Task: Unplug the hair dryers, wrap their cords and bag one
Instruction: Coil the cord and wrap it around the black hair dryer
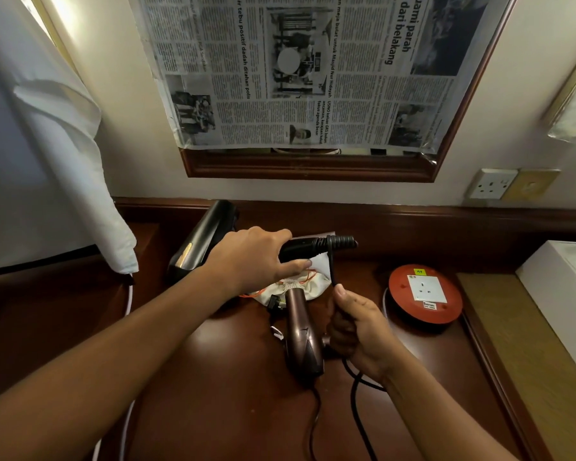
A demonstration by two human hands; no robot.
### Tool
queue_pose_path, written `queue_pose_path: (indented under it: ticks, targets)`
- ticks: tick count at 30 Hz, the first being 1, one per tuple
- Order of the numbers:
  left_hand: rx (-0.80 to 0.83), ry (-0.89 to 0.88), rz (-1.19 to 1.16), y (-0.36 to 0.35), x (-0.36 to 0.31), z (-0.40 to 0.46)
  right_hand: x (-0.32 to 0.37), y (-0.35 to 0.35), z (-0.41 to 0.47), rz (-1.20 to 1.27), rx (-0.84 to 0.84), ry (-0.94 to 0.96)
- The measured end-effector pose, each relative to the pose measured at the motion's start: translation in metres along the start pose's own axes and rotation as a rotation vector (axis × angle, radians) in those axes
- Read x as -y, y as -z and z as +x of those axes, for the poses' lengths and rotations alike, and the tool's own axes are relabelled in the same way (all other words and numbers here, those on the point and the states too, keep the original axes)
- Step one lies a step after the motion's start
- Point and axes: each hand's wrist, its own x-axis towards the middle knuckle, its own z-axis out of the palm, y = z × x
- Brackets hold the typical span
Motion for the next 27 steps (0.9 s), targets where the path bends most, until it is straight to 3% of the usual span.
queue_pose_path:
  ticks: [11,19,27]
  targets:
    - [0.013,-0.025,-0.123,0.009,-0.002,-0.002,0.004,0.010,0.002,0.005,0.206,0.061]
    - [0.057,-0.111,-0.192,0.017,-0.010,-0.007,0.018,0.011,0.014,-0.524,-0.016,0.319]
    - [0.179,-0.154,-0.177,0.019,-0.008,-0.010,0.033,0.022,0.030,-0.624,-0.040,0.219]
